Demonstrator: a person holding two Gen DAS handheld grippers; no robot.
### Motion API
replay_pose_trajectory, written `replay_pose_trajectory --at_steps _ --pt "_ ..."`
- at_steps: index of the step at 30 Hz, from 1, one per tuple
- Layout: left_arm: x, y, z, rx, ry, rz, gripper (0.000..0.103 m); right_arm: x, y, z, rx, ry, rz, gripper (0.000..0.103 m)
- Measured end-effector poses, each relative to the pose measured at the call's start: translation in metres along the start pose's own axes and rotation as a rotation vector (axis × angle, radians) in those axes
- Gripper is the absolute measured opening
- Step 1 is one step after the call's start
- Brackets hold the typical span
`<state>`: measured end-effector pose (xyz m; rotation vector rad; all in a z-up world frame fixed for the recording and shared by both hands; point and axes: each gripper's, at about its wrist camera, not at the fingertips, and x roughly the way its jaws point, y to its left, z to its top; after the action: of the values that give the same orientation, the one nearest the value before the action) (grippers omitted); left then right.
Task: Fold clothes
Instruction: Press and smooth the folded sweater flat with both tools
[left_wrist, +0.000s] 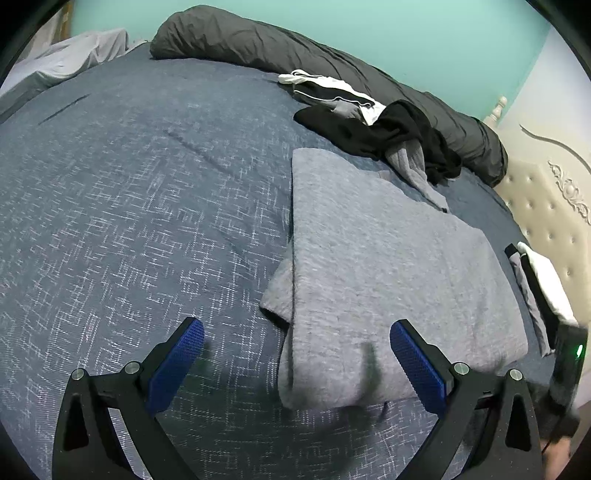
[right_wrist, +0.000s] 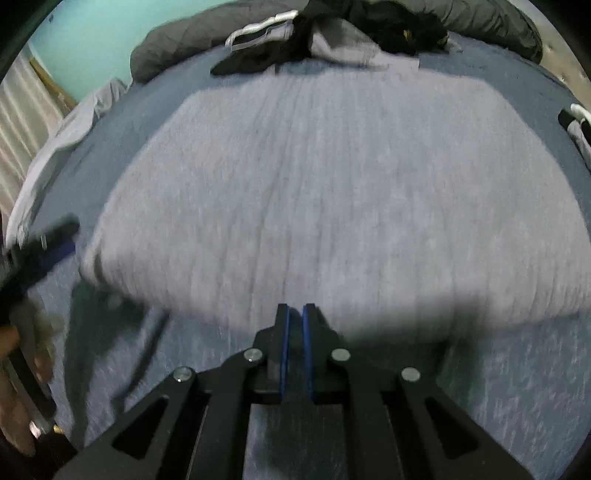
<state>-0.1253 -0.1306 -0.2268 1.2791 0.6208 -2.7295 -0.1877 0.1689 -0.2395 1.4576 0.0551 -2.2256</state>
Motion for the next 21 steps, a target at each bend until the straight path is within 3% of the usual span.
replay_pose_trajectory --at_steps 7,11,14,21 --pt "-0.001 0.007 0.001 -0.013 -0.002 0.002 0.103 0.012 -0.005 0.069 0.061 -0.035 -0.013 0.007" --pt "-0.001 0.012 0.003 -0.014 0.001 -0.006 0.103 0.032 -0.008 0.084 0.035 0.019 -0.050 0.007" --pt "-0.002 0.015 0.003 -0.021 0.000 -0.010 0.103 0.036 -0.011 0.071 0.037 0.049 -0.066 0.007" --pt "-0.004 0.022 0.004 -0.058 0.020 -0.033 0.103 0.002 -0.004 0.009 0.009 0.007 -0.025 0.007"
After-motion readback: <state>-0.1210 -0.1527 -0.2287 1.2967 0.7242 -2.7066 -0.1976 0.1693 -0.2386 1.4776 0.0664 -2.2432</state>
